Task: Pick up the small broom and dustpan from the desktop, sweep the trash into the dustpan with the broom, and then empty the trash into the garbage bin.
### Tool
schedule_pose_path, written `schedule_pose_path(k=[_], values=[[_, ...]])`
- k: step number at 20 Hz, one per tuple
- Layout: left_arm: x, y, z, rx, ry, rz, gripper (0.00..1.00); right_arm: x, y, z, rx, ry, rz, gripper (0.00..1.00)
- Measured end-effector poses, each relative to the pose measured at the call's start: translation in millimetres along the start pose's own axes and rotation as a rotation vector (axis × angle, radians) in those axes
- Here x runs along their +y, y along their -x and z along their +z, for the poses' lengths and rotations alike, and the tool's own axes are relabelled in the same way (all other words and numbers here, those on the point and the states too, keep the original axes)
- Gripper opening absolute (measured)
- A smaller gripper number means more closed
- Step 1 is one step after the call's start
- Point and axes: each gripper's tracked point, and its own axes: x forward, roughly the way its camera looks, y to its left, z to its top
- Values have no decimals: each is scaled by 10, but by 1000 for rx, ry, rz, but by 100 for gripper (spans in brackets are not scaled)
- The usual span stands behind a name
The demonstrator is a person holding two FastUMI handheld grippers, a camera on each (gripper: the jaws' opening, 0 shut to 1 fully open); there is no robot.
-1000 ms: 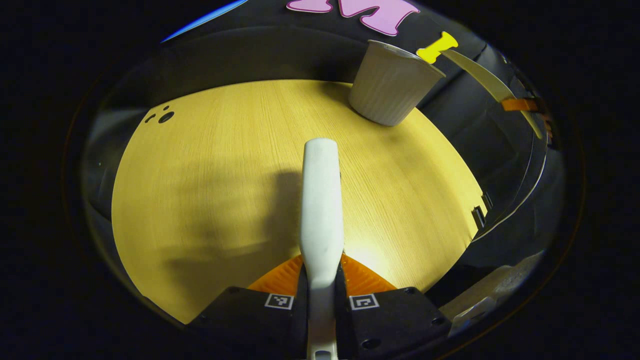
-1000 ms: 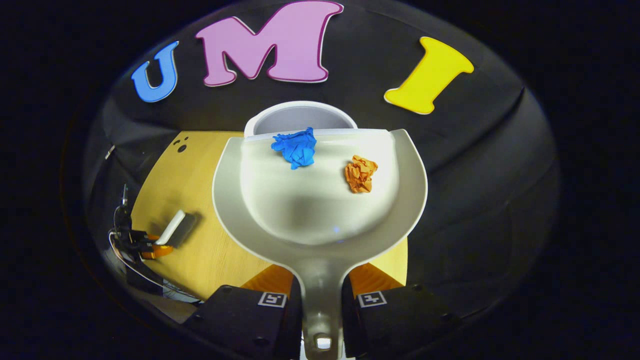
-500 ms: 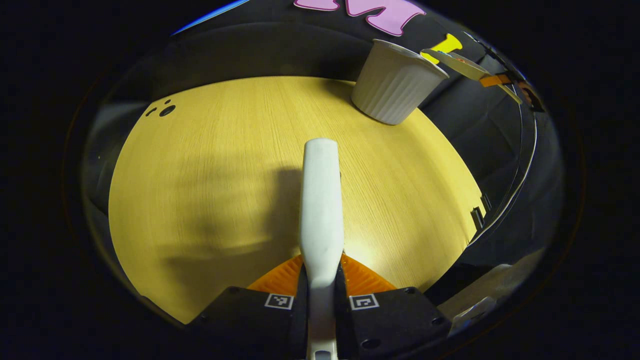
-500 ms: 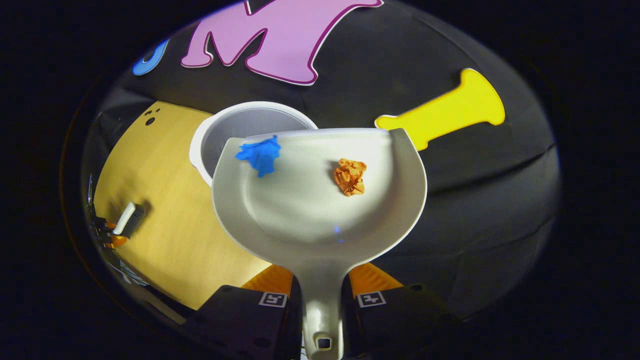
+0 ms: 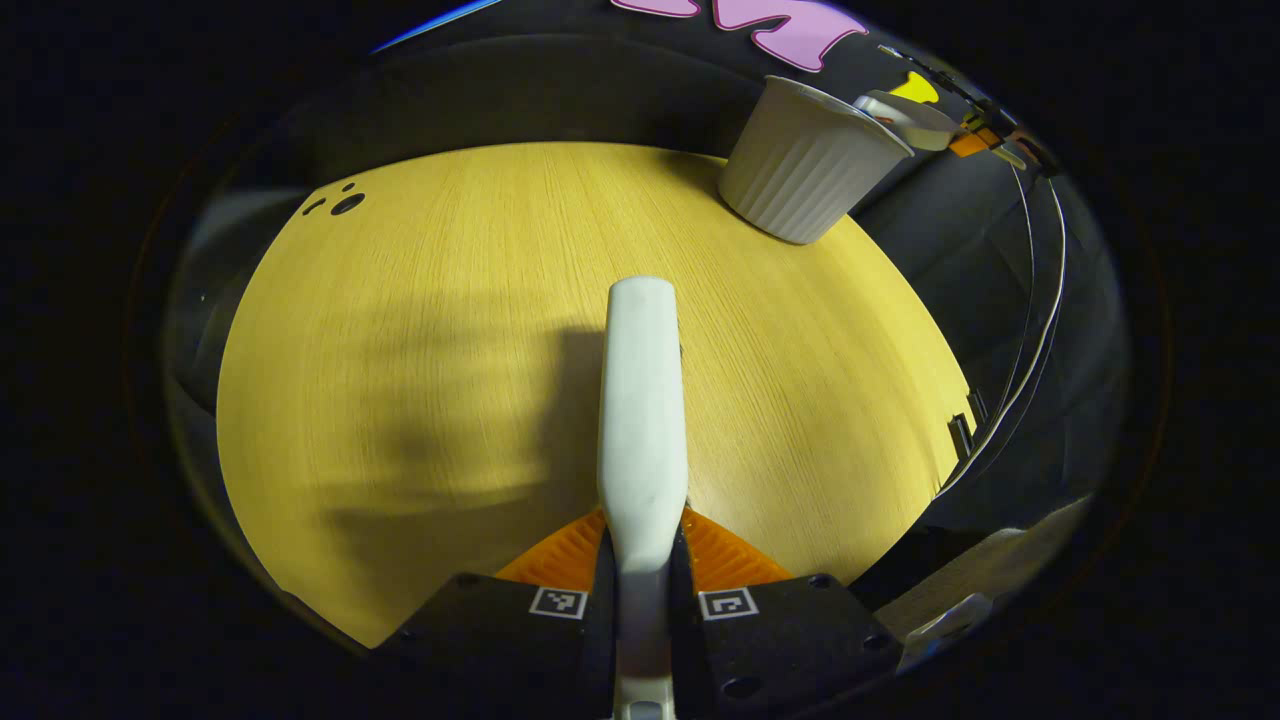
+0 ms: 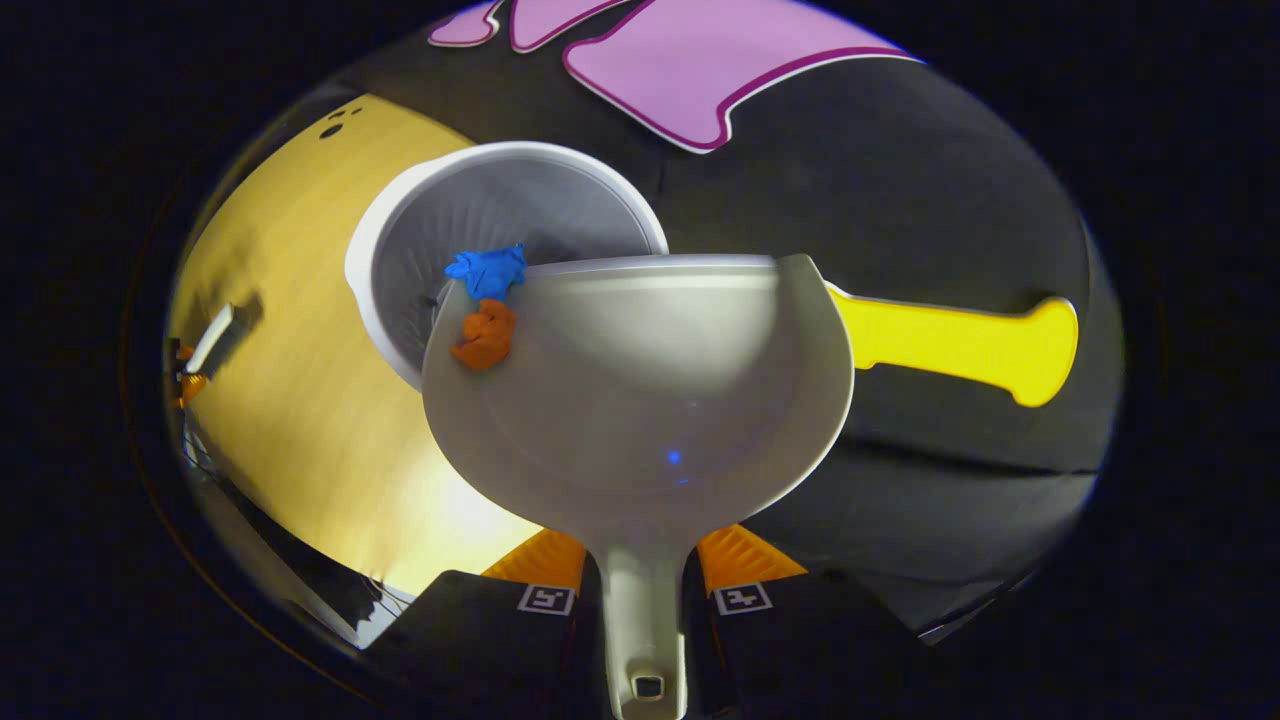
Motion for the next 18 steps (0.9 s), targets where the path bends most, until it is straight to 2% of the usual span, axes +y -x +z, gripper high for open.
schedule_pose_path(k=[4,11,13,18], values=[[-3,-8,-1,8,4,1,26,-26,39,106,52,86,1,36],[6,-4,12,16,-8,6,26,-11,57,228,40,109,4,36],[9,-6,11,20,-12,10,26,-14,64,219,24,89,9,33],[31,7,21,19,-20,33,26,-39,198,132,-80,-49,55,38]])
